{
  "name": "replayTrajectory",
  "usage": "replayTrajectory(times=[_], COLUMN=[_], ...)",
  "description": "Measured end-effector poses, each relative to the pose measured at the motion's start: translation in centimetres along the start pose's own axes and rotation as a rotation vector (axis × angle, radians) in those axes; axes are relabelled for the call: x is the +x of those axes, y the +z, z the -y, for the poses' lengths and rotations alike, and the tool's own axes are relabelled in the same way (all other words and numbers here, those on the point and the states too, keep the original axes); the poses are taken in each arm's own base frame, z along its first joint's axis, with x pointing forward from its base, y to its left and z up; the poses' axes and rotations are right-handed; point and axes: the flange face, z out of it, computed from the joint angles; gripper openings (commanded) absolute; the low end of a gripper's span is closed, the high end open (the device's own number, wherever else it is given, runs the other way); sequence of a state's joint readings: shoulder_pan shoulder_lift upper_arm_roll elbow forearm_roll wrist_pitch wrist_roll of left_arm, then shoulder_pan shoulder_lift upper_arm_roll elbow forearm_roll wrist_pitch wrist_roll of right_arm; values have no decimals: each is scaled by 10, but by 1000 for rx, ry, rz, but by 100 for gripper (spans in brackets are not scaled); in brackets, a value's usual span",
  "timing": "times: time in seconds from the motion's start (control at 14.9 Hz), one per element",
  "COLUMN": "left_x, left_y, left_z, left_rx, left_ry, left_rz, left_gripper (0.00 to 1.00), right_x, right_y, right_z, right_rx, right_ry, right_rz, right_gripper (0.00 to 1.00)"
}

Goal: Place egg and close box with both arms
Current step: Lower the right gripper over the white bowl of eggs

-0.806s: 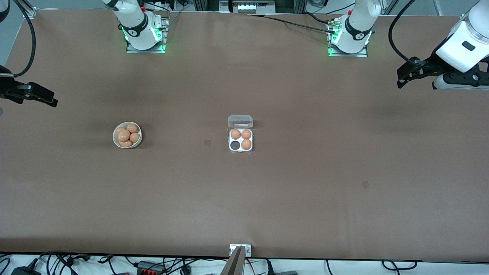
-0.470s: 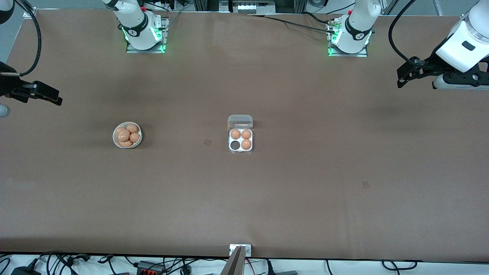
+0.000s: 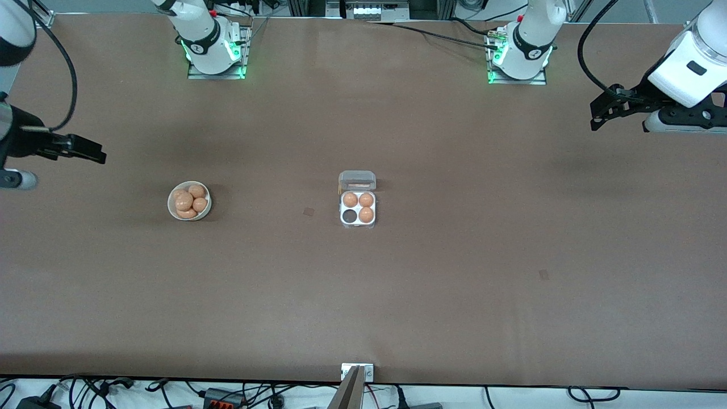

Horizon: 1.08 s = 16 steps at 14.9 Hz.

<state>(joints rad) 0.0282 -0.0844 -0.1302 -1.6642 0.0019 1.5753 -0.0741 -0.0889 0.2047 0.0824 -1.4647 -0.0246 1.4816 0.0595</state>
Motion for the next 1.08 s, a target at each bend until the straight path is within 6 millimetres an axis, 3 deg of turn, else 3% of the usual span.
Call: replayTrajectory(times=[0.34, 1.08], left_x=[-3, -3], left_y=[2, 2], left_z=[0, 0], left_rx=[2, 2], left_ry=[0, 1], left_rz=[27, 29], left_gripper=[100, 100], right_x=[35, 80], right_y=[78, 211], right_z=[-2, -8], right_rx=[2, 11], right_ry=[1, 9], right_rz=[154, 361], right_gripper=[100, 100])
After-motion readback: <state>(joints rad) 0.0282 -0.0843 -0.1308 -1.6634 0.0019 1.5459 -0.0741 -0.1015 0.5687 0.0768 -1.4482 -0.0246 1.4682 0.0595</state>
